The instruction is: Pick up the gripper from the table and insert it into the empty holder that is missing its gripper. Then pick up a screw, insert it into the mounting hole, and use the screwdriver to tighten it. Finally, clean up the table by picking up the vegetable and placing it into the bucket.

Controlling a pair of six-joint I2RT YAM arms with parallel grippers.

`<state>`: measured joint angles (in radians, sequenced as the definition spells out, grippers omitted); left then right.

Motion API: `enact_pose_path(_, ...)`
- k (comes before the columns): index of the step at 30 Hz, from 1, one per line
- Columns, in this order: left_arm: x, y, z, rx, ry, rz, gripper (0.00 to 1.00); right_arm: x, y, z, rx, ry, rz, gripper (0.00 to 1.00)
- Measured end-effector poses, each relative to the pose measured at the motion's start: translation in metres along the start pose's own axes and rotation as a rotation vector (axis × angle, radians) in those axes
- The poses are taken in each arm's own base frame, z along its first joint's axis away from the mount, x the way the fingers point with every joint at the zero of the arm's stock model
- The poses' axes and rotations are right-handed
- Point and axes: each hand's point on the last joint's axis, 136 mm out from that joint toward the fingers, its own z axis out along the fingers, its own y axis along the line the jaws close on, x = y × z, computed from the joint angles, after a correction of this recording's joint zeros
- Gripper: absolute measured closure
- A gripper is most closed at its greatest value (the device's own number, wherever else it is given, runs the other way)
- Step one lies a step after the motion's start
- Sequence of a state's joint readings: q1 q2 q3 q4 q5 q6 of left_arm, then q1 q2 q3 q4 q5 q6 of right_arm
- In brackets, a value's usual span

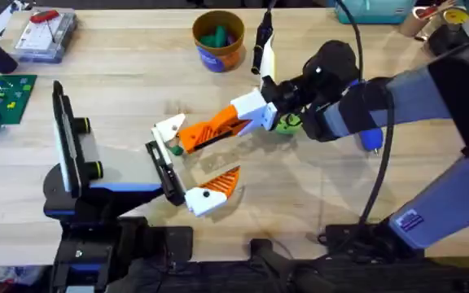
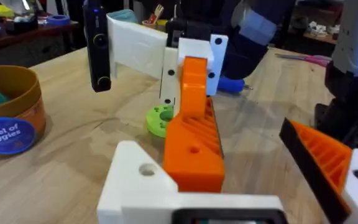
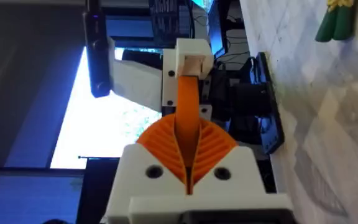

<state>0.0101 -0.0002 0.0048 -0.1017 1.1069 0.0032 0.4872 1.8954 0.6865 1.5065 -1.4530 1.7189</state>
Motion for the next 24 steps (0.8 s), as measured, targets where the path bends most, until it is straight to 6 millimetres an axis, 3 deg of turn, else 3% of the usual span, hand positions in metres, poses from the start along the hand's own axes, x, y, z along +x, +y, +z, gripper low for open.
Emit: enact_pose_path(24, 0.0, 0.0005, 0.0, -0.003, 0.0, -0.001, 0.01, -0.0065, -0.0053, 0.0015, 0.002, -0.035, 0.018, 0.988)
